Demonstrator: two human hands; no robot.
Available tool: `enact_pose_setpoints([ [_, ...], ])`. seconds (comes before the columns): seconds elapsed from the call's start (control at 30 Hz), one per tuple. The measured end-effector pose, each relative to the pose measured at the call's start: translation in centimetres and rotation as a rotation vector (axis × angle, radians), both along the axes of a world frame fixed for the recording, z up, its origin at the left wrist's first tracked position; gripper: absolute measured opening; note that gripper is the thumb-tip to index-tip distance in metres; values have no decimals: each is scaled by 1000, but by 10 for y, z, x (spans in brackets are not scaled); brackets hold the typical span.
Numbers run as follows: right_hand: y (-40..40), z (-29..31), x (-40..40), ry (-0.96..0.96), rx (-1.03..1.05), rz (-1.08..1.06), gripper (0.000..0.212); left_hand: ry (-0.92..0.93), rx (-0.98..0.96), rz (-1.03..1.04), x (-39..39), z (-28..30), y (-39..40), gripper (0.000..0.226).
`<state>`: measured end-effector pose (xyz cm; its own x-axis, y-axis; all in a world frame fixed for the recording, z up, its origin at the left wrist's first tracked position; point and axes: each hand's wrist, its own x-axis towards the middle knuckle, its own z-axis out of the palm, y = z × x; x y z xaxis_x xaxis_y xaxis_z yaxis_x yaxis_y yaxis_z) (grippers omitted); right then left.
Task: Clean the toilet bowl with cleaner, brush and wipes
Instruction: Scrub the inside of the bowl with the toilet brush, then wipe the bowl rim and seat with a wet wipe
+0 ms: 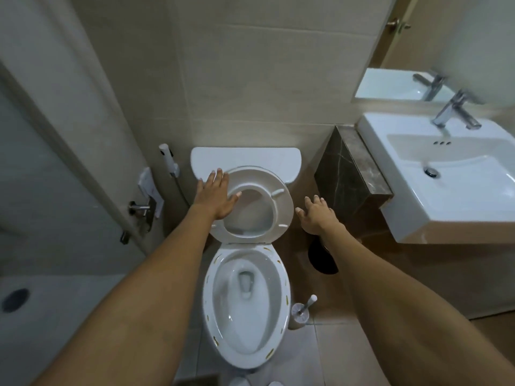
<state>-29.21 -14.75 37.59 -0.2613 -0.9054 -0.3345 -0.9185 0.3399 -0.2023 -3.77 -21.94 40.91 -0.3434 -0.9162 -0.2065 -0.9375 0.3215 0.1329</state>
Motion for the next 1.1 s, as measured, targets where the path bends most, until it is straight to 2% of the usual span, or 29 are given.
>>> enact_pose_setpoints([
  [0.23, -11, 10, 27, 6, -34, 112, 61, 30, 39, 118, 30, 7, 25, 71],
  [0.57, -49, 15, 65, 26, -50, 497, 59, 35, 47, 481, 56, -6, 83, 71],
  [0.8, -36, 7, 114, 34, -16, 764, 61, 77, 105, 758, 74, -21, 168, 71],
  [1.1, 34, -2, 223, 19, 27, 1071, 63, 104, 146, 1087, 127, -38, 299, 69],
])
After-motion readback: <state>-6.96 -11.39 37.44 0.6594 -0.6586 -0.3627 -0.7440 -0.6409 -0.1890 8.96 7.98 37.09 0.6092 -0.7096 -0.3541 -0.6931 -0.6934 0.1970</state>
